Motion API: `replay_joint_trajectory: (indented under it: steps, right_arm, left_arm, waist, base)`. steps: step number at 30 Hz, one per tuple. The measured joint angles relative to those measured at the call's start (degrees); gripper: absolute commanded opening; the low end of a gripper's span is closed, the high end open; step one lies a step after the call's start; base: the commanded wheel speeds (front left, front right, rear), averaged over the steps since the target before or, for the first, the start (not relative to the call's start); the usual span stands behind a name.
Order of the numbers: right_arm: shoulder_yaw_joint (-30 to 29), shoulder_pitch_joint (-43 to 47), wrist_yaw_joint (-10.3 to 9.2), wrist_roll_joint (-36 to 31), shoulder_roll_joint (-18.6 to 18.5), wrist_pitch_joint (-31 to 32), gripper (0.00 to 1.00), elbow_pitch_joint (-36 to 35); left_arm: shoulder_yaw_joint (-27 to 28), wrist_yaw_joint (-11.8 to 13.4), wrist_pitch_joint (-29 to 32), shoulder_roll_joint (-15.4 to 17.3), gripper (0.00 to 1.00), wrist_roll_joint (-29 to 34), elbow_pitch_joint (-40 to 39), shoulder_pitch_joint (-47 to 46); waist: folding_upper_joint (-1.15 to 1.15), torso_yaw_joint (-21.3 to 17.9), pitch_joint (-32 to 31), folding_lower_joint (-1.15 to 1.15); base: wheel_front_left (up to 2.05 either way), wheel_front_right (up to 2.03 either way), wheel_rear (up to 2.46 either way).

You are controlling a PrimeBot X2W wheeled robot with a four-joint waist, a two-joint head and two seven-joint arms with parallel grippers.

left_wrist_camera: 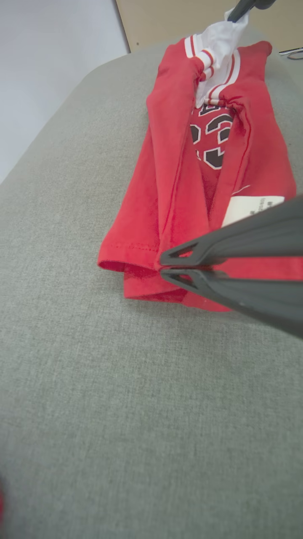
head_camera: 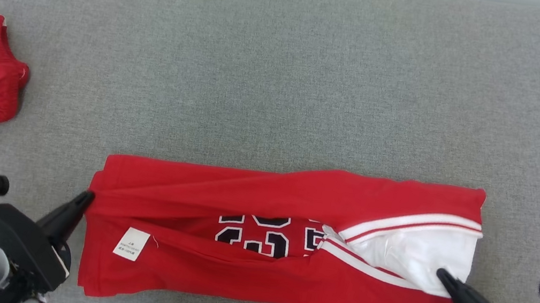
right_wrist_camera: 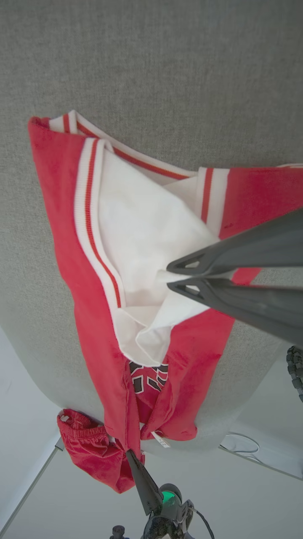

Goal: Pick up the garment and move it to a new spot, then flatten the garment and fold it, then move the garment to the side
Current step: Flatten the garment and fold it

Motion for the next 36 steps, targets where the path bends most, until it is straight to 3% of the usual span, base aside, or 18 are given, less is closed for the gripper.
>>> replay_joint_trajectory:
  steps: [1, 2, 3, 9, 13, 17, 24, 36]
  right_arm:
    - [-0.3, 0.2, 0.0, -0.6, 1.1, -0.1, 0.12, 0.6]
    - [-0.3, 0.3, 0.0, -1.4, 2.1, -0.1, 0.62, 1.0]
    - [-0.3, 0.7, 0.0, -2.3, 3.1, -0.1, 1.0, 1.5]
    - [-1.0, 3.6, 0.0, -6.0, 6.8, 0.1, 1.0, 3.4]
    - [-4.4, 5.1, 0.0, -10.8, 9.9, -3.9, 1.0, 3.4]
    - [-9.0, 5.7, 0.0, -15.5, 15.2, -9.3, 1.0, 3.0]
    - [-14.6, 4.2, 0.0, -23.8, 22.0, -13.9, 1.0, 3.2]
    - [-17.4, 2.3, 0.0, -39.7, 26.9, -17.9, 1.0, 6.1]
  left_arm:
    - [0.0, 0.0, 0.0, -0.3, 0.03, -0.4, 0.6, 0.2]
    - [0.0, 0.1, -0.1, -0.6, 0.4, -1.0, 1.0, 0.5]
    - [-0.1, 0.2, -0.5, -0.9, 1.0, -0.9, 1.6, 0.8]
    - [0.7, 0.3, -4.8, -3.1, 1.0, -0.5, 4.5, 0.8]
    - [2.0, 2.6, -11.6, -3.8, 1.0, 3.2, 5.0, 1.2]
    - [2.4, 4.8, -17.9, -5.1, 1.0, 6.9, 3.8, 2.4]
    - [0.9, 8.2, -25.4, -6.5, 1.0, 13.7, 0.7, 3.8]
    - [-3.3, 10.0, -31.6, -7.3, 1.0, 23.9, 4.3, 5.9]
  waist:
    - [0.0, 0.0, -0.1, 0.0]
    - [0.0, 0.0, -0.2, 0.0]
    - [0.0, 0.1, -0.4, 0.0]
    - [0.0, 0.5, -1.3, 0.01]
    - [0.0, 0.3, -2.3, 0.01]
    - [0.0, -0.2, -3.6, 0.0]
    - [0.0, -1.0, -6.3, 0.0]
    - [0.0, -1.3, -11.3, 0.0]
  base:
    - [0.0, 0.0, 0.0]
    - [0.0, 0.0, 0.0]
    - [0.0, 0.0, 0.0]
    - [0.0, 0.0, 0.0]
    - [0.0, 0.0, 0.0]
    - [0.0, 0.0, 0.0]
    - [0.0, 0.0, 0.0]
    - [0.0, 0.0, 0.0]
